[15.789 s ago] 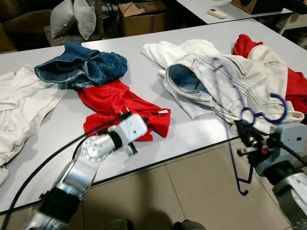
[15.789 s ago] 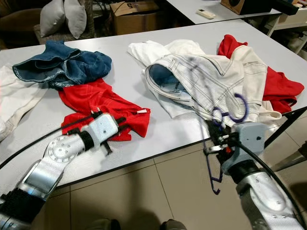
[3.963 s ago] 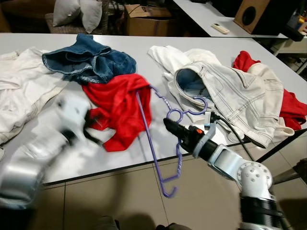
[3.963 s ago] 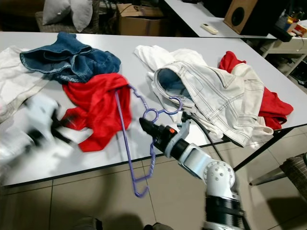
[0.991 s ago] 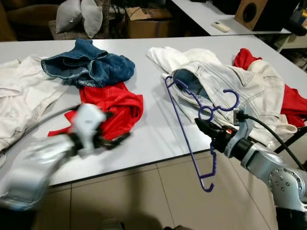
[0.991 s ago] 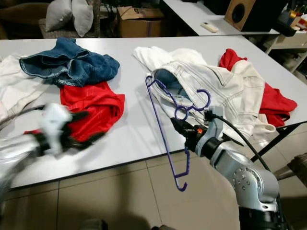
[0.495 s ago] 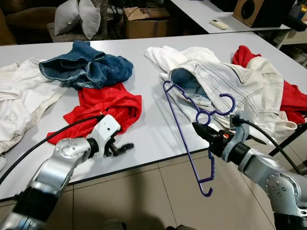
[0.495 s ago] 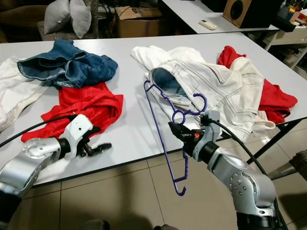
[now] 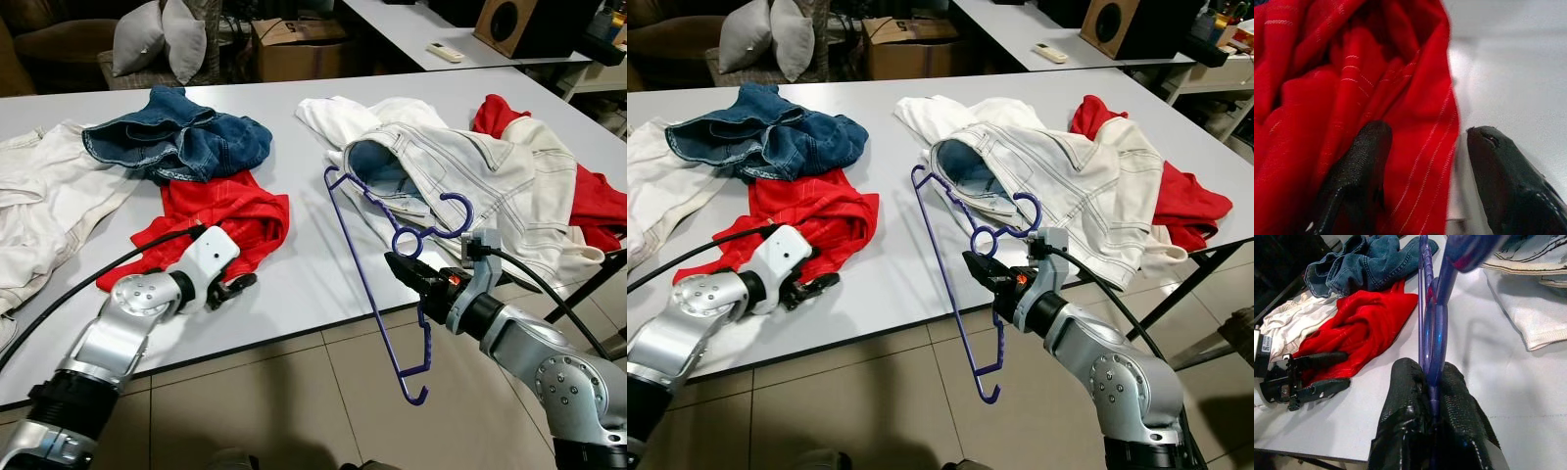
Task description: Hang hanger
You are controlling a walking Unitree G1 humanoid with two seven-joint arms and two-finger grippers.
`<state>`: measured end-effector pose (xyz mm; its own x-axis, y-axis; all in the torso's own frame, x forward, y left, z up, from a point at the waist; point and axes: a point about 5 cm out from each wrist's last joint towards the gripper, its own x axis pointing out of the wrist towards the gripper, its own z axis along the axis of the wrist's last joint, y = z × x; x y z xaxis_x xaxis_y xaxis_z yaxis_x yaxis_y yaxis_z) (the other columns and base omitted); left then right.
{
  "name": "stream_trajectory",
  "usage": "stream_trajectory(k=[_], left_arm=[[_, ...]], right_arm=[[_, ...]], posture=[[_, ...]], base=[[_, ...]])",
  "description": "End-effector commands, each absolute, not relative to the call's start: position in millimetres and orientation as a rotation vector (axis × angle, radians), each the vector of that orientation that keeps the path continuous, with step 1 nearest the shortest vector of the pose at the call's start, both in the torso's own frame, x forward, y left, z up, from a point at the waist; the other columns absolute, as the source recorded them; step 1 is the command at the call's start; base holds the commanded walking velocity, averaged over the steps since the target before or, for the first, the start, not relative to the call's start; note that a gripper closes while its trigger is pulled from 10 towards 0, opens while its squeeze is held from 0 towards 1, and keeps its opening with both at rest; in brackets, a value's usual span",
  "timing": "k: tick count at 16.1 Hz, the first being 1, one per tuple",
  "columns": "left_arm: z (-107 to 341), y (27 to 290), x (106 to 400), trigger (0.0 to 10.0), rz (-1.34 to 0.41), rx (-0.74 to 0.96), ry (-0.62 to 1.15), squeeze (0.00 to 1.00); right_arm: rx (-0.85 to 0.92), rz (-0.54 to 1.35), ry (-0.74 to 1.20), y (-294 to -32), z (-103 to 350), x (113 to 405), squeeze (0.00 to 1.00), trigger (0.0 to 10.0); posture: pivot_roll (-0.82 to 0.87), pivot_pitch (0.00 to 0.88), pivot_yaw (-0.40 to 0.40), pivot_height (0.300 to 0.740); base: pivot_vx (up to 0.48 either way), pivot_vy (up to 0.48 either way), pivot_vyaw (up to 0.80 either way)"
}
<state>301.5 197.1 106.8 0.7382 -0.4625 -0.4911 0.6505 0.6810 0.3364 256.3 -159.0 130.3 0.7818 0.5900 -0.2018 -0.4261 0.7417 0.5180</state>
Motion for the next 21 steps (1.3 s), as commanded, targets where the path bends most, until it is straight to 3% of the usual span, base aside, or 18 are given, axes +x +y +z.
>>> stream_trajectory(k=[1,2,3,4,17,21], left_arm=[[101,210,302,10.0,-0.599,0.574,0.437,0.0],[96,215,301,9.6,-0.581,0.593,0.478,0.0],[93,218,300,6.9,-0.582,0.594,0.506,0.0],[91,218,298,0.0,-0.599,0.595,0.521,0.0],[82,216,271,0.0,-0.859,0.469,0.642,0.0],[102,207,267,0.0,-0.97,0.21,0.583,0.0]], right_arm=[[0.462,0.582,0.367,-160,132,254,0.0,10.0],[0.462,0.588,0.368,-159,132,254,0.0,10.0],[0.463,0.592,0.367,-158,132,255,0.0,10.0],[0.462,0.594,0.367,-158,132,255,0.0,10.0],[0.464,0.607,0.368,-157,132,256,0.0,10.0],[0.474,0.608,0.36,-157,133,258,0.0,10.0]], posture=[[0.06,0.047,-0.047,0.74],[0.06,0.047,-0.047,0.74],[0.06,0.046,-0.048,0.74],[0.05,0.046,-0.048,0.74],[0.06,0.041,-0.049,0.74],[0.06,0.037,-0.05,0.74]], base=[[0.0,0.0,0.0],[0.0,0.0,0.0],[0.0,0.0,0.0],[0.0,0.0,0.0],[0.0,0.0,0.0],[0.0,0.0,0.0]])
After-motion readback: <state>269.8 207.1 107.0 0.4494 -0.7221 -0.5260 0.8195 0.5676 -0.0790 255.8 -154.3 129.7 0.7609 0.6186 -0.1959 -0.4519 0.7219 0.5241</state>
